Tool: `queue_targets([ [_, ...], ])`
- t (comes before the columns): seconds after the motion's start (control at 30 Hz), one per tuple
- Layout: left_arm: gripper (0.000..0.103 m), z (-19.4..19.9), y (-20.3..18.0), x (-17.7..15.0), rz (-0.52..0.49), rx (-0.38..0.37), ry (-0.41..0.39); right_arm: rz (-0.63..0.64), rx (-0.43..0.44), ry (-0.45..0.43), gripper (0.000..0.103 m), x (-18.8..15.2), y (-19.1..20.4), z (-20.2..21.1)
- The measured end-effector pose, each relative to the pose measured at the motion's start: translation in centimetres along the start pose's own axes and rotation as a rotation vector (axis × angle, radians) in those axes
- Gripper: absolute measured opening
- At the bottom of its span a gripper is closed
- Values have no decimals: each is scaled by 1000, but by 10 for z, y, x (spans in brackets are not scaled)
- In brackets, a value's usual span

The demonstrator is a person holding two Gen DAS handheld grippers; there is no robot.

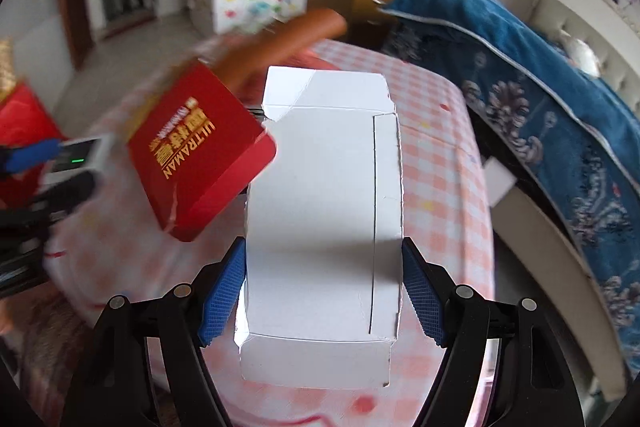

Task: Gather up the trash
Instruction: 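Grasp the white paper box with the right gripper while the left grasps the red snack box, then carry both boxes over the pink bin and open both grippers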

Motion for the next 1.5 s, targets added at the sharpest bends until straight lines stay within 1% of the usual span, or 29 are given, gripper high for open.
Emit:
queue_targets([
  [0.1, 80, 7, 1, -4, -3, -4, -9, 16, 53, -17, 74, -8, 15, 13],
  [0.17, 80, 13, 4, -10, -19, 7, -13, 23, 84, -9, 74, -13, 25, 17],
  [0.27, 80, 20, 16, -20, 4, 12, -1, 33, 106, 16, 74, -23, 39, 21],
  [0.37, 80, 24, 25, -27, 27, 23, 12, 28, 88, 28, 74, -33, 48, 25],
  [0.43, 80, 24, 25, -30, 42, 10, 27, 18, 73, 24, 75, -37, 48, 28],
  [0.47, 80, 24, 23, -32, 49, 1, 34, 5, 58, 20, 75, -38, 47, 30],
  [0.53, 86, 23, 15, -33, 65, -26, 49, -36, 43, 7, 75, -41, 41, 36],
  [0.67, 87, 16, -5, -31, 79, -76, 78, -69, 30, -11, 75, -44, 31, 43],
  [0.7, 86, 13, -7, -32, 78, -77, 84, -72, 31, -13, 75, -45, 26, 44],
  [0.77, 79, 5, -12, -32, 79, -87, 103, -80, 31, -19, 75, -47, 21, 46],
  [0.83, 69, -2, -13, -33, 96, -98, 128, -86, 30, -22, 75, -49, 16, 46],
  [0.9, 66, -10, -12, -34, 123, -113, 151, -93, 32, -24, 75, -50, 12, 46],
  [0.93, 62, -11, -12, -32, 130, -113, 138, -95, 33, -25, 75, -50, 11, 46],
  [0.97, 62, -13, -12, -31, 133, -117, 145, -98, 34, -26, 75, -50, 9, 46],
  [1.07, 48, -17, -15, -25, 156, -137, 145, -105, 37, -25, 75, -51, 7, 44],
  [1.1, 42, -19, -15, -23, 161, -138, 145, -107, 37, -25, 75, -51, 7, 43],
  [1.13, 33, -20, -16, -22, 166, -140, 146, -108, 38, -25, 75, -52, 6, 43],
  [1.2, 20, -21, -17, -18, 188, -165, 145, -110, 38, -27, 75, -52, 6, 44],
  [1.23, 15, -20, -16, -17, 195, -166, 136, -111, 38, -28, 75, -52, 5, 45],
  [1.43, 4, 11, -17, -2, 188, -194, 47, -130, 43, -47, 75, -53, 3, 55],
  [1.5, 1, 27, -15, 1, 173, -188, 9, -133, 46, -53, 75, -53, 4, 59],
])
Point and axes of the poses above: each gripper's, at about its wrist camera, not at the fingertips, and z roughly against the way its jaws point, y to its left, x to its top, the point moved 7 cm from there along -z, roughly the way its jaws point, and after that the axes turned 3 degrees about x, right-handed, at the moved point
